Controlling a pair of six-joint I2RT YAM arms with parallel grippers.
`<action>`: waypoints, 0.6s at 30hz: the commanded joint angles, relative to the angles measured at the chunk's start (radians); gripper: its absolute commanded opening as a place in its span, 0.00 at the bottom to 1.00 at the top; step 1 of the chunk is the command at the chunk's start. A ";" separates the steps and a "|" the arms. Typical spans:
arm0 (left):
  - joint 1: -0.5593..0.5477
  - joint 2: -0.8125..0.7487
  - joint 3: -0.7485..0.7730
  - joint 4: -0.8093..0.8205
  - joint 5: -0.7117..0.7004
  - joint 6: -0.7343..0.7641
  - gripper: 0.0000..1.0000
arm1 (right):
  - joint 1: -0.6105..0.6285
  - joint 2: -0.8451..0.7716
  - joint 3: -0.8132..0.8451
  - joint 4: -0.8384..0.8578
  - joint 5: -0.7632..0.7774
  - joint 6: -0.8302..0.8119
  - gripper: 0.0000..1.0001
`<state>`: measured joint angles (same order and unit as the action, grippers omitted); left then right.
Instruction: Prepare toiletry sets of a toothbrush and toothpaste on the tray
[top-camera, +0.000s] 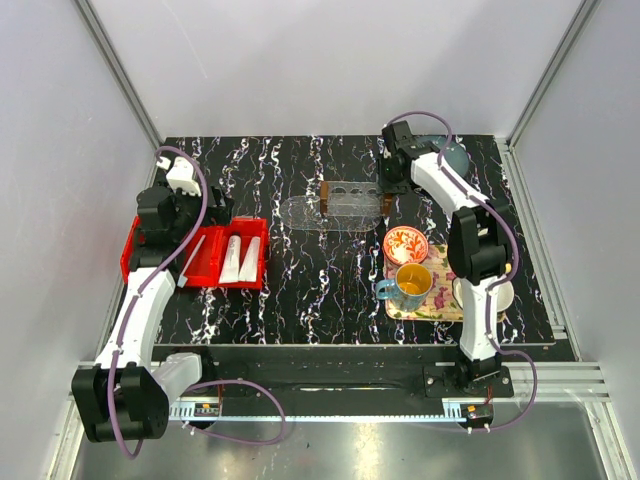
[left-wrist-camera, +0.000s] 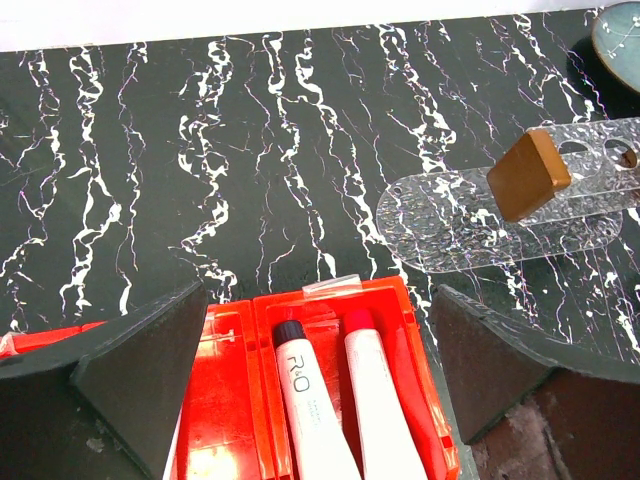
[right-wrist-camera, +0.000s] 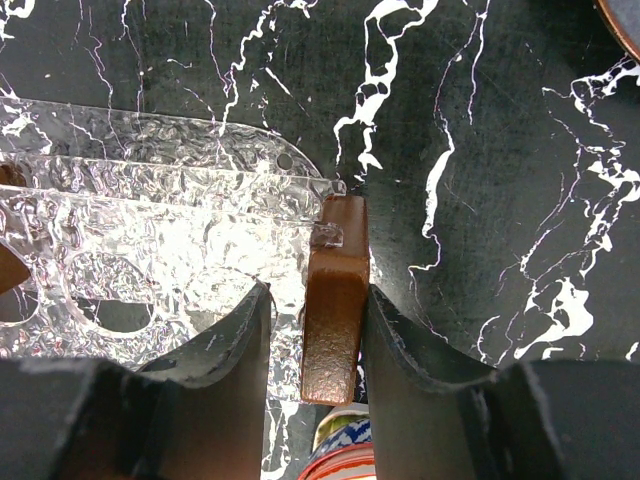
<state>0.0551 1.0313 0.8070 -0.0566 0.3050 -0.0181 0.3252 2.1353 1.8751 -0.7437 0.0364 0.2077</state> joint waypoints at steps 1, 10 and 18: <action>-0.001 -0.014 -0.015 0.052 -0.014 0.012 0.99 | 0.015 0.000 0.059 0.067 0.010 0.050 0.00; -0.003 -0.020 -0.019 0.052 -0.014 0.010 0.99 | 0.032 0.026 0.075 0.067 0.013 0.055 0.00; -0.004 -0.022 -0.019 0.052 -0.014 0.010 0.99 | 0.054 0.035 0.073 0.067 0.020 0.056 0.00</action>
<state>0.0547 1.0294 0.7910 -0.0566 0.3050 -0.0177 0.3618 2.1784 1.8923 -0.7280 0.0444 0.2371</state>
